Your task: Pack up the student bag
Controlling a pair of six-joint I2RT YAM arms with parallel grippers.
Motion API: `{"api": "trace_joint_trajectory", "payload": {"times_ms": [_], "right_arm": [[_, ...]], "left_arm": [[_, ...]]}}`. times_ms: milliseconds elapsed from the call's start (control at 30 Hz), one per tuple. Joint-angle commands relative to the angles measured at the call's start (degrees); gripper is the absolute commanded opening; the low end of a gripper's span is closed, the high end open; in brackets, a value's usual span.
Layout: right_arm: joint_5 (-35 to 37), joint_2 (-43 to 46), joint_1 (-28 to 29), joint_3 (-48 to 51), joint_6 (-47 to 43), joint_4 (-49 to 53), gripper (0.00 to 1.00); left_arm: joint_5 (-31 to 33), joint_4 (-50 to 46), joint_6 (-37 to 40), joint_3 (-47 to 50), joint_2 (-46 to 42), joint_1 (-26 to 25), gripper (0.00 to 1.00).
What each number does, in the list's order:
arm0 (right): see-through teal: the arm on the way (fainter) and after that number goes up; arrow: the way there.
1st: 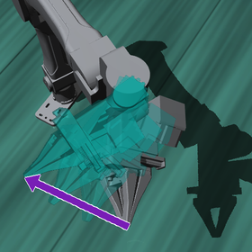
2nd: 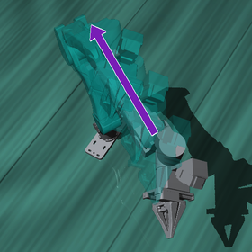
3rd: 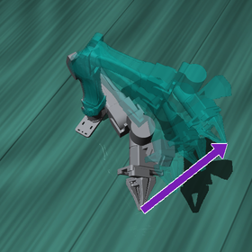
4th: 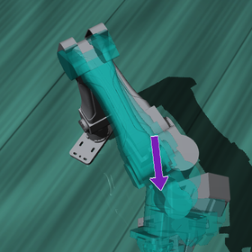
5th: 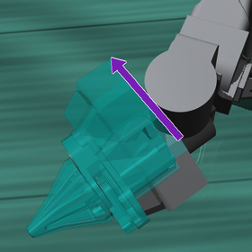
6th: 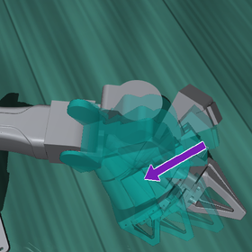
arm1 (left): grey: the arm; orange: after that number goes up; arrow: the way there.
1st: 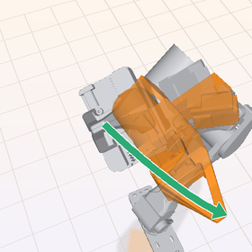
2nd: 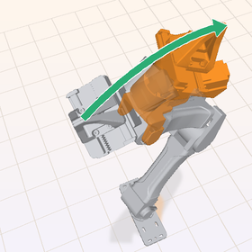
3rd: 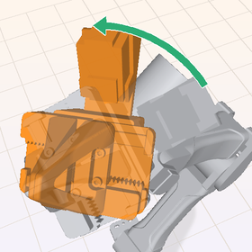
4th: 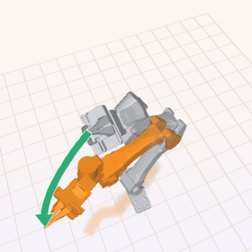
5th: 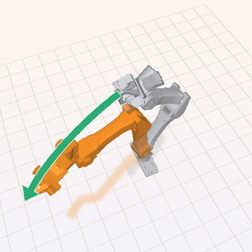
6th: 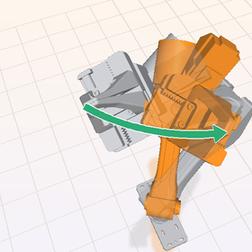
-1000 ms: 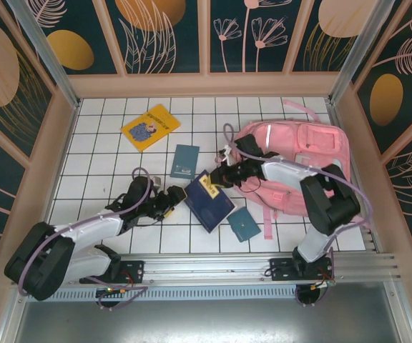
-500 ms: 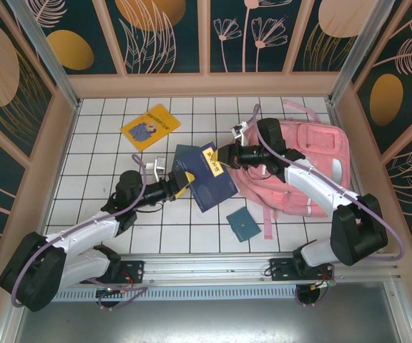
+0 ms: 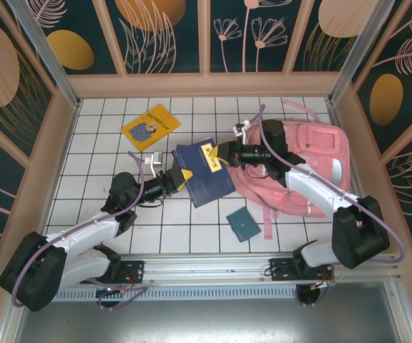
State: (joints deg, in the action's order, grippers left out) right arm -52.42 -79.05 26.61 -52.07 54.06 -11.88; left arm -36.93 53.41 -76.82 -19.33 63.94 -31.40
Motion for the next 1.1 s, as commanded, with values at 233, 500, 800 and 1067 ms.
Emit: {"api": "trace_joint_trajectory", "payload": {"times_ms": [233, 500, 800, 1067], "right_arm": [[1.07, 1.73, 1.71, 1.27, -0.12, -1.94, 0.05], [2.3, 1.47, 1.71, 0.88, -1.99, 0.72, 0.15], [52.91, 4.71, 1.58, -12.24, -20.94, 39.36, 0.59], [65.57, -9.14, 4.11, -21.49, -20.2, 47.82, 0.59]], "left_arm": [[-0.67, 7.0, -0.09, 0.35, 2.04, -0.22, 0.34], [-0.77, 7.68, 1.24, 0.44, 2.27, -0.23, 0.0], [16.31, -31.32, 16.4, -2.26, -9.01, -0.12, 0.0], [22.11, -42.94, 22.31, -6.84, -9.32, -0.08, 0.0]]}}
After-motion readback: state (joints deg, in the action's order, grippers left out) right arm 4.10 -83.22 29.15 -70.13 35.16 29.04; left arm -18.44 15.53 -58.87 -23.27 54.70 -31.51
